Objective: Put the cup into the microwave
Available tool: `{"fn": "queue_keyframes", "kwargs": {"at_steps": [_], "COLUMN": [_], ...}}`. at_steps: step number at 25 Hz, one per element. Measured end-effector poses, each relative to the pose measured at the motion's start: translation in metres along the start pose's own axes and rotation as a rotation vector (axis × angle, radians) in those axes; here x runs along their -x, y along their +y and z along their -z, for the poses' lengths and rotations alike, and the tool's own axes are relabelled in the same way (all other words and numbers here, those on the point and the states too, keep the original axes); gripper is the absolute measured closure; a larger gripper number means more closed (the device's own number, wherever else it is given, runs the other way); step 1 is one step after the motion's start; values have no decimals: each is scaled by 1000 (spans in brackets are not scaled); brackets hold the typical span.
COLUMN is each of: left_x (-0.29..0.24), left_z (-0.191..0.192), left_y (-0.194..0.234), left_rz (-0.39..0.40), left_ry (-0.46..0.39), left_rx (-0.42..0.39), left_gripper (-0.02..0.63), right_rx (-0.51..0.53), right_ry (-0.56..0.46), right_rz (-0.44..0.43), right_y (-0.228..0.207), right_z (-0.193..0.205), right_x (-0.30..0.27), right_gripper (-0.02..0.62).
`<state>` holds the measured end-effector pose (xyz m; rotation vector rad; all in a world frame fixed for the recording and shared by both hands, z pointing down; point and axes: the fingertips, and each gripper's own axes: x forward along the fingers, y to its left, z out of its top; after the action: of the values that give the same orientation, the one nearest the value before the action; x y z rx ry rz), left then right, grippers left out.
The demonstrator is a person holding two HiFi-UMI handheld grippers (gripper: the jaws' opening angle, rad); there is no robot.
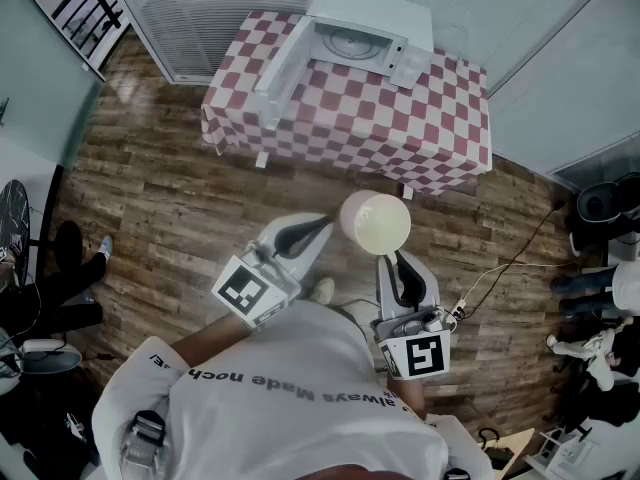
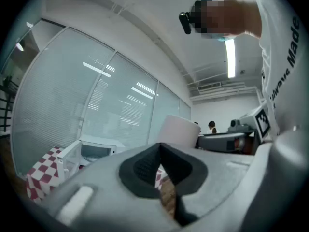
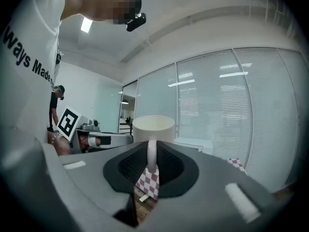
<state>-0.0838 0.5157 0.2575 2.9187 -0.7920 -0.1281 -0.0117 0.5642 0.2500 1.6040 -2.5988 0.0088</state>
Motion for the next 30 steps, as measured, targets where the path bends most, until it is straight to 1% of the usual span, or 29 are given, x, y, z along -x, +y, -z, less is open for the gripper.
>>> {"fn": "queue_keyframes", "kwargs": {"at_steps": [5, 10, 18, 21, 25, 30], "left_x": [-14, -34, -69, -78, -86, -95], "left_z": [2, 6, 15, 17, 23, 25], "left_y": [-4, -7, -15, -16, -11, 6], "left_rz": [2, 0, -34, -46, -59, -72], "left_ry": [2, 7, 2, 5, 18, 20], "left_rx": [9, 13, 9, 15, 18, 13], "left_gripper": [603, 603, 602, 602, 603, 602], "right_rx": [-8, -31, -27, -27, -20, -9], "right_ry": [-2, -14, -32, -18, -12, -8], "right_rz": [-6, -3, -21, -31, -41, -53], "right_y": [-13, -36, -74, -82, -91, -100], "right_z": [2, 4, 12, 15, 17, 18], "right_x": [1, 5, 13, 12, 5, -14], "right_gripper": [551, 551, 549, 551, 551, 550]}}
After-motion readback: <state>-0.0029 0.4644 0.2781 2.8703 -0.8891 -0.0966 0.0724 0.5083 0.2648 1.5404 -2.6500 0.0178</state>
